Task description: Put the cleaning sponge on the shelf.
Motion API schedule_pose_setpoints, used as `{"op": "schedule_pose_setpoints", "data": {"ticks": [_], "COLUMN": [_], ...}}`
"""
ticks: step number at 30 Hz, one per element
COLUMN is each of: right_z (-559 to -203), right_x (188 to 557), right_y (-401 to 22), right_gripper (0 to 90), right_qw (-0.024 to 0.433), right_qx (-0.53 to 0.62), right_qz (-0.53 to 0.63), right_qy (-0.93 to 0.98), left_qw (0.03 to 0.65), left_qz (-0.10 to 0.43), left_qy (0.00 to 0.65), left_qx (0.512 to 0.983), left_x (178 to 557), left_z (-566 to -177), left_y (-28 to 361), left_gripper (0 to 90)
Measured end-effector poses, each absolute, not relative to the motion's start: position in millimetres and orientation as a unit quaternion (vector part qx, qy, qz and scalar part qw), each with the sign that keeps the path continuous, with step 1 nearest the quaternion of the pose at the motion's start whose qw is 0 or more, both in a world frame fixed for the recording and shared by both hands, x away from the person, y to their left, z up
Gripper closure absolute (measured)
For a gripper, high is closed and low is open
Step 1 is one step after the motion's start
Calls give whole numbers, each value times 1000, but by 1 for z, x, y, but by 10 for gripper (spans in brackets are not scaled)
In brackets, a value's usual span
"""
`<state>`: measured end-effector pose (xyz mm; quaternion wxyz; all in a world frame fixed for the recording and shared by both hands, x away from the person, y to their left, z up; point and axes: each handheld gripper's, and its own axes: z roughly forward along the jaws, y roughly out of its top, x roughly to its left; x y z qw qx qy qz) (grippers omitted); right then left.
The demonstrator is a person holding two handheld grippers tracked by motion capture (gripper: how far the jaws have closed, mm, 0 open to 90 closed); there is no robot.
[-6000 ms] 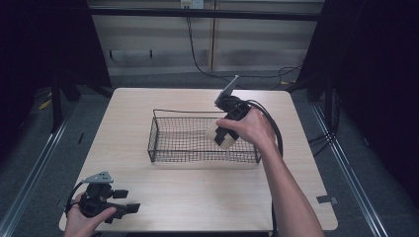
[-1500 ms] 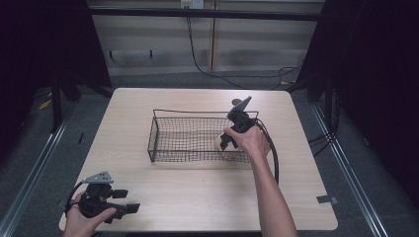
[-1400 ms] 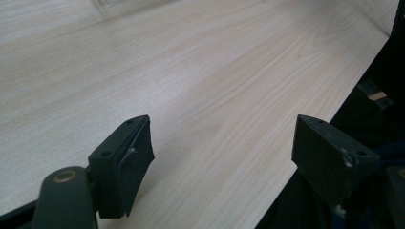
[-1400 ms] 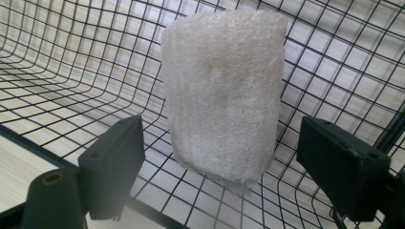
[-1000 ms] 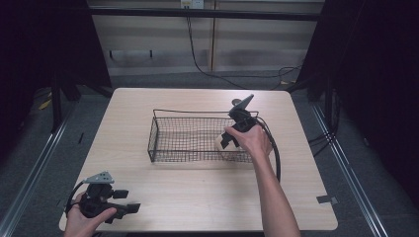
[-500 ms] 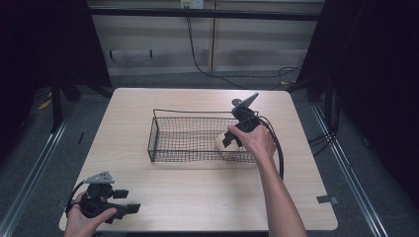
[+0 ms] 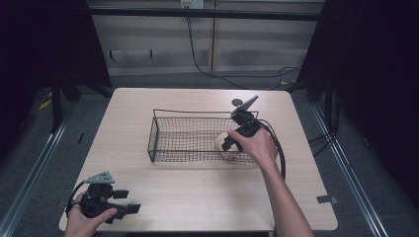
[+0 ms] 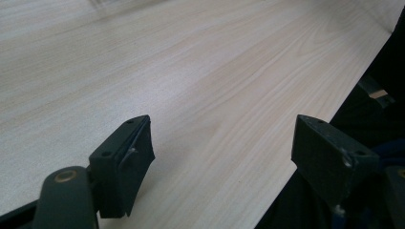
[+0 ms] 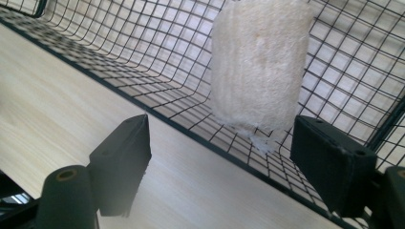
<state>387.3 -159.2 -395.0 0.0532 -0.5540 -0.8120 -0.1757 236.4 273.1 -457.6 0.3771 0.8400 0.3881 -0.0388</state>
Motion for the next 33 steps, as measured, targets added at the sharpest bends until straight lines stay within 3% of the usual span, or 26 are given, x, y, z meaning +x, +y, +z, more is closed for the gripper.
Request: {"op": "schedule_pose_setpoints", "data": {"ticks": [17, 33], "right_z": [-383, -393], "right_x": [357, 327], "right_y": [-158, -171], "right_gripper": [243, 250], "right_qw": [32, 28], "right_qx": [-523, -516], "right_qz": [-198, -218], "right_qy": [-828, -828], "left_qw": [376, 376], "left_qz": [-40, -38], "left_qy": [390, 391], "left_qx": [840, 839], "left_x": [236, 236], "left_z": [-458, -458], "left_y": [273, 273], "left_gripper": [218, 218]}}
